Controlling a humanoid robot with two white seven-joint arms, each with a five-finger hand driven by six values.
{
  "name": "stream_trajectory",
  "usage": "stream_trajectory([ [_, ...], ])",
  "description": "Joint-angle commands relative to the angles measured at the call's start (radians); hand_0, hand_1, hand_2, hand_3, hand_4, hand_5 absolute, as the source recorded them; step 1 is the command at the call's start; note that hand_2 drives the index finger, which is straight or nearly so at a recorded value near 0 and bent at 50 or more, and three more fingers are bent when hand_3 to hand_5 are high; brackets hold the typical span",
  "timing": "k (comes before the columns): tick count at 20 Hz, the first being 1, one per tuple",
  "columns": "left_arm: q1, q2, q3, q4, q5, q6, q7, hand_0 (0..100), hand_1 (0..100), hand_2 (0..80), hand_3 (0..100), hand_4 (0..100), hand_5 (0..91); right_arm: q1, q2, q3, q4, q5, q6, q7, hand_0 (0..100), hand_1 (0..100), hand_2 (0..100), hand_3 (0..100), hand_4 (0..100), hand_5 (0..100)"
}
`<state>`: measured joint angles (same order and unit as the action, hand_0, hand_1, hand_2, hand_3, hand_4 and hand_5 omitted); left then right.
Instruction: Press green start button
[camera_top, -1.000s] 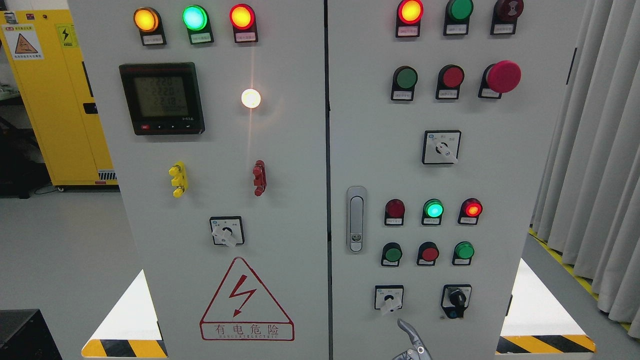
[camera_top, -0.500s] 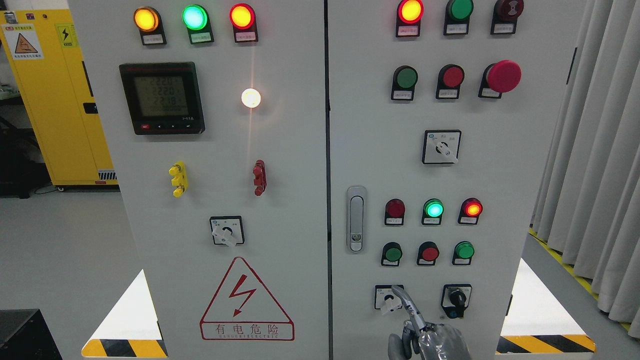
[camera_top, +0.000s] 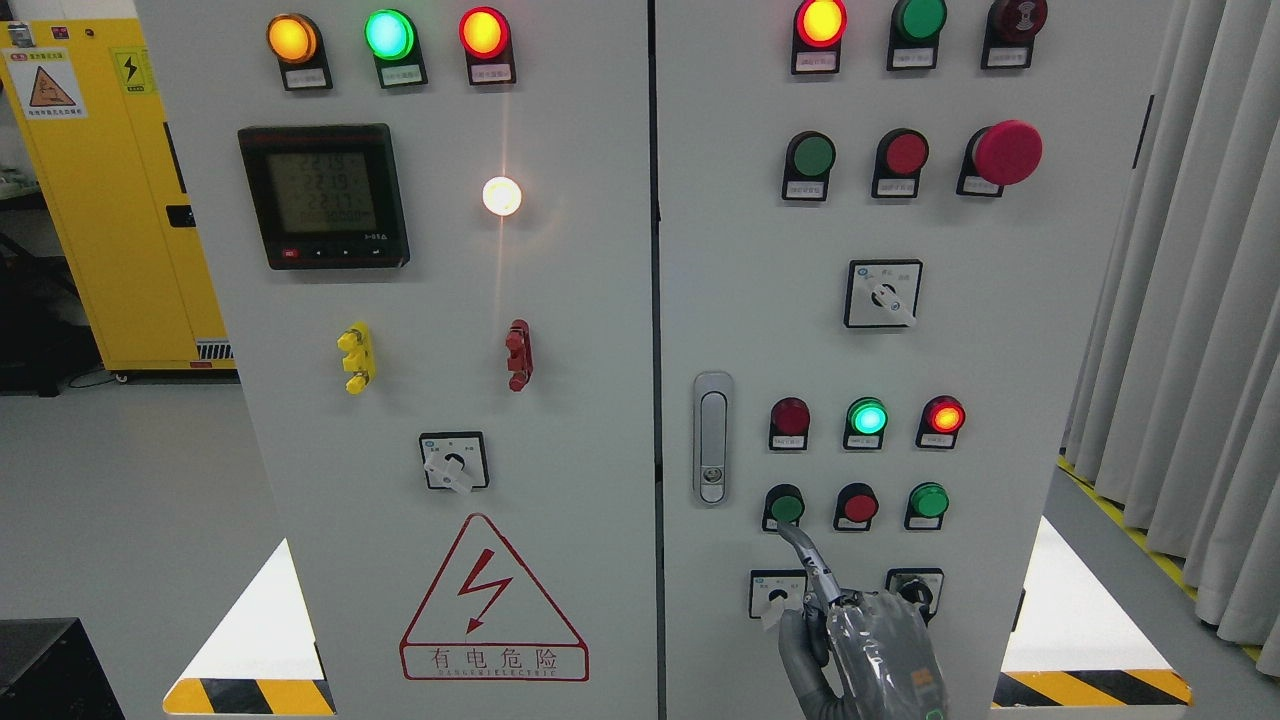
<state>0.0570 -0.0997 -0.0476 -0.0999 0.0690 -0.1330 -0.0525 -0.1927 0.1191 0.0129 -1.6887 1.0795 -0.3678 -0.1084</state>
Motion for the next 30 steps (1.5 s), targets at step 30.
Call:
stream_trajectory([
  [30,0.000,0.000,0.000,-0.001,0.000,0.000,0.000,12,56,0.0,0,0,0.0,-0.051,0.002,-0.031,0.083,-0.010,0.036,0.001,99,94,0,100,100,100],
])
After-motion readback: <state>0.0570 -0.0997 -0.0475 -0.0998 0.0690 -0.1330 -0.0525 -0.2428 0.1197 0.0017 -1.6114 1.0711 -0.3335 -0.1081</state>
